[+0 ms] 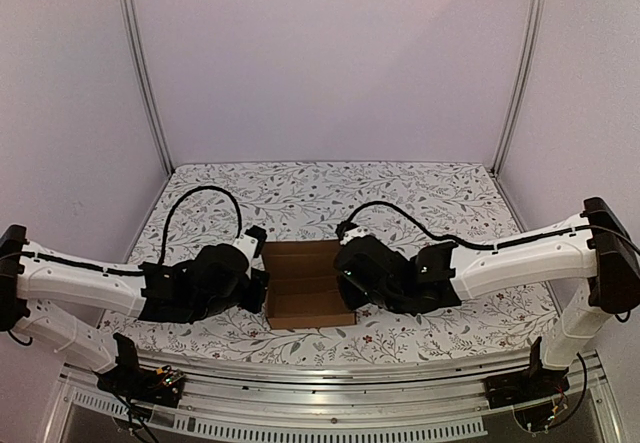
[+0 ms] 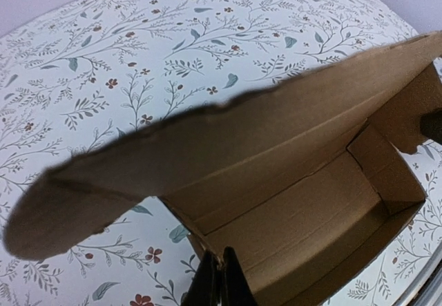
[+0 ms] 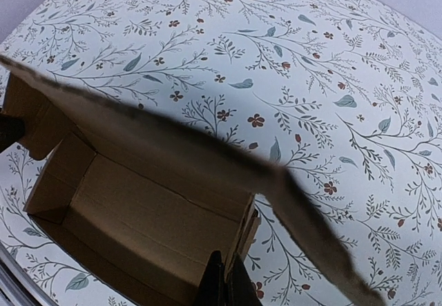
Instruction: Fold the paper box
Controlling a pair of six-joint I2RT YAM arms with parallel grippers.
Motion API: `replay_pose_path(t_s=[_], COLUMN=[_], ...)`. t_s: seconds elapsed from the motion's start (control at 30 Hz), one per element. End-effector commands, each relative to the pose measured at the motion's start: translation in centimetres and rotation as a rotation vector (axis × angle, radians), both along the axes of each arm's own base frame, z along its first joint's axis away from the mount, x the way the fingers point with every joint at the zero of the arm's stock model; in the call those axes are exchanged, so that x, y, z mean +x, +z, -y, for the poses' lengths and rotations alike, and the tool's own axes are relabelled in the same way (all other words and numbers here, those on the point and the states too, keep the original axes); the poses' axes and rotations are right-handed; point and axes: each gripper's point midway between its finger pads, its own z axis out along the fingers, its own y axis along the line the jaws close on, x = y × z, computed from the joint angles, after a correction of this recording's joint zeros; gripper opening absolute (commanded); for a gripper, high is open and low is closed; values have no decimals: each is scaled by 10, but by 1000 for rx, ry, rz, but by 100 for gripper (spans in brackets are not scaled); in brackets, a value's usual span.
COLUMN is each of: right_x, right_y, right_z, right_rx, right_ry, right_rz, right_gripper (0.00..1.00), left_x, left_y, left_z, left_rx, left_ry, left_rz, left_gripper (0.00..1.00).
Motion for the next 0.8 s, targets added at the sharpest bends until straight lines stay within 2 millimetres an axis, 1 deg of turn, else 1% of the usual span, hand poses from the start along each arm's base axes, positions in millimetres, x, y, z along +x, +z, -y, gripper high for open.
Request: replay_pose_path(t_s=[0.0,0.13,0.23,0.37,0.5,0.6,0.77], right_x=[-6,-7,-8,-12,-13,-15,-15], right_y=[3,-5,-15,-30,-40,-45,-48], right_z=[-25,-24,-20,-14,-10,-7,-4], right_rx=[127,120,90,73,66,64,56], right_ry=[-6,-9,-2,0,-11,-17,-24], right_rz=[-13,-22,-26,-43,-58,-64,-64], right_gripper=[0,0,0,0,0,0,0], left_x=[-14,-14,-14,-16,-20,-23,-26], left_y=[12,13,12,4,-5,-12,-13], left_z=[31,32,32,32,34,33,34], left_rx=[-66,-59,-54,-43,-34,-21,-15], left_ry=[-100,-101,-100,-98,-103,-106,-109], left_rz=[-13,-10,-10,-26,-44,-56,-60], left_gripper=[0,0,0,0,0,0,0])
